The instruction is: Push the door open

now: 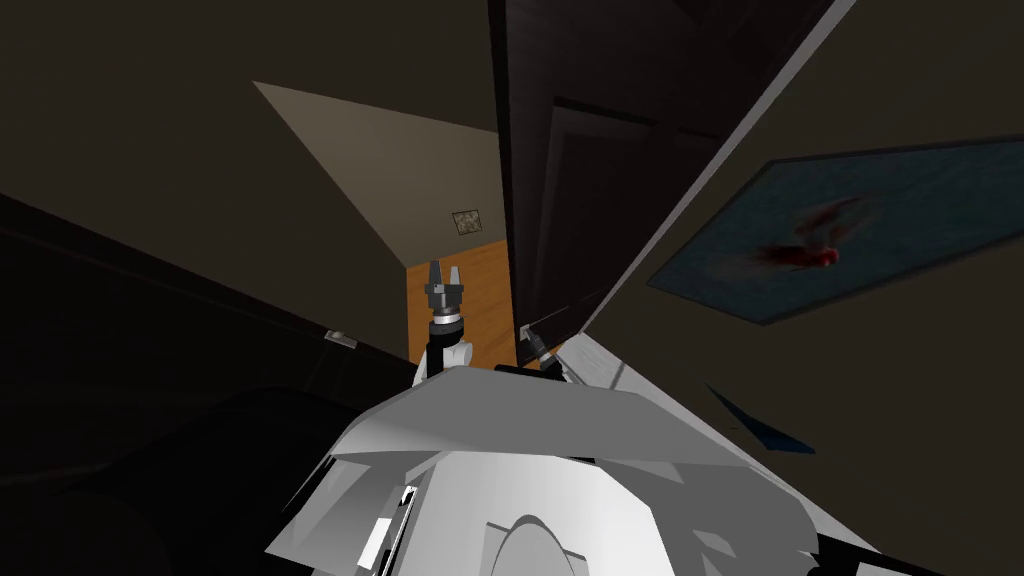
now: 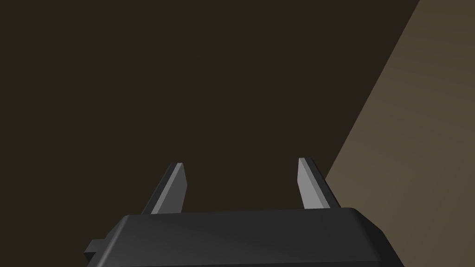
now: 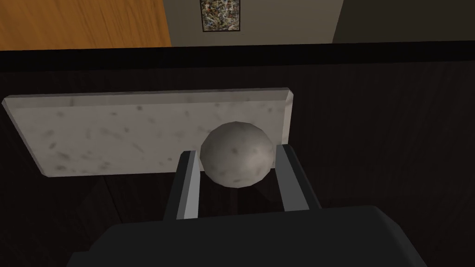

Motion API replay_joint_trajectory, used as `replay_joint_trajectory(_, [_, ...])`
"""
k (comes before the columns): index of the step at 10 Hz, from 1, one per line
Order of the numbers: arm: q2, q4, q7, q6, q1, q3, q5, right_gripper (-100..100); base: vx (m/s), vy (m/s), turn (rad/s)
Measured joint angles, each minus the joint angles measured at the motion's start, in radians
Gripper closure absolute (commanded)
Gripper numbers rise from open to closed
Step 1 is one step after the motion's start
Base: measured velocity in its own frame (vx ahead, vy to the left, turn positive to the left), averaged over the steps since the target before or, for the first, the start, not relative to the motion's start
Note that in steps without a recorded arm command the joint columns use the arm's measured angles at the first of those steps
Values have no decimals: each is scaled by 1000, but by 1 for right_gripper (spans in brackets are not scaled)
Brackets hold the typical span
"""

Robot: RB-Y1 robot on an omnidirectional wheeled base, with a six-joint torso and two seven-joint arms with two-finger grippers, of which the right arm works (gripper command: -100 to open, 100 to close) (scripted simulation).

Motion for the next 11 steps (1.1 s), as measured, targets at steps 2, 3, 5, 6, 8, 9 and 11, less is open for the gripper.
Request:
replay_joint_trajectory(2, [-2, 0, 7, 5, -5, -16, -10, 100, 160, 132, -34])
replay_joint_trajectory(3, [0, -1, 13, 6, -4, -23, -15, 100, 130, 154, -61])
replay_joint_trajectory(5, [-3, 10, 26, -5, -12, -51, -31, 100, 124, 168, -84])
replay_joint_trajectory(6, [-6, 15, 32, -3, -17, -68, -40, 100, 139, 132, -69])
replay_joint_trajectory(8, [-10, 26, 38, -6, -25, -88, -52, -100, -112, -4, -53])
replay_joint_trajectory(9, [-12, 20, 35, -4, -21, -86, -52, -100, -163, -56, -22])
replay_joint_trajectory(11, [-14, 9, 29, -2, -15, -84, -52, -100, -219, -57, -44])
